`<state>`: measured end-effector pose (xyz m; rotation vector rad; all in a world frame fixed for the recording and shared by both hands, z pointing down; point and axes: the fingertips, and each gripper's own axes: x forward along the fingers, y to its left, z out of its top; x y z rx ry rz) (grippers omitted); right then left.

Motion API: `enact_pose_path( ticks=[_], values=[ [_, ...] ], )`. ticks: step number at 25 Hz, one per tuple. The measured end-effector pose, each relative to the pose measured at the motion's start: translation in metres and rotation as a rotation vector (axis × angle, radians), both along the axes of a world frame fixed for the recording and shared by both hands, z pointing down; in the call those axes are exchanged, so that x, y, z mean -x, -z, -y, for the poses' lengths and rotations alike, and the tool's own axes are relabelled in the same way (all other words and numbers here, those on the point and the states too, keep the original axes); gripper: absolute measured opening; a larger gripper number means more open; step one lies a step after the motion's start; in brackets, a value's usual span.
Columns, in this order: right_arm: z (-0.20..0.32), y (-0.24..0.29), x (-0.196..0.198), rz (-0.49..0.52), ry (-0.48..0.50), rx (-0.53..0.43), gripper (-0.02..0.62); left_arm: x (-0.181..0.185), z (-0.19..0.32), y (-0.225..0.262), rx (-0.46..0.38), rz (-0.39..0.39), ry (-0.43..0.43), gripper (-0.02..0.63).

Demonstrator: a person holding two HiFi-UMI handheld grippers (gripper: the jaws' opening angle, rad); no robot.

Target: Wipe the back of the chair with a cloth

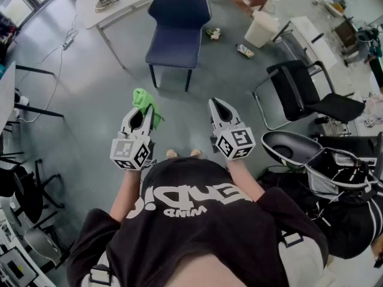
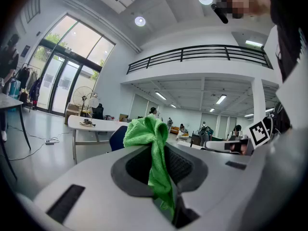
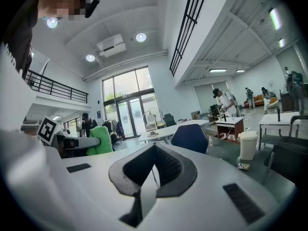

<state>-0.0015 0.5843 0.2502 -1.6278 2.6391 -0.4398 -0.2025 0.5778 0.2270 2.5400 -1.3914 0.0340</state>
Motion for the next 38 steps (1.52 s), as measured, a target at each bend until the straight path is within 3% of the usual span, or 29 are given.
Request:
enact_pose_path(
  ticks=[12,20,32,38],
  values=[
    [0.011,-0.003,0.028,-0.01,-0.051,-0.005,-0.003,0.024,0.019,-0.006,-0.008,0.003,-0.049,0.058],
    [0.039,-0.008,0.017,-0.015,-0.107,-0.012,-0.003,0.024,0.05,-0.016,-0.002,-0.003,-0.066,0.058],
    [0.152,-0.022,0.008,0.002,-0.123,-0.01,-0.003,0.019,0.154,-0.022,-0.009,0.005,-0.051,0.058],
    [0.225,-0.011,-0.01,0.018,-0.097,-0.004,-0.003,-0.002,0.226,-0.011,-0.002,0.014,-0.039,0.058]
  ],
)
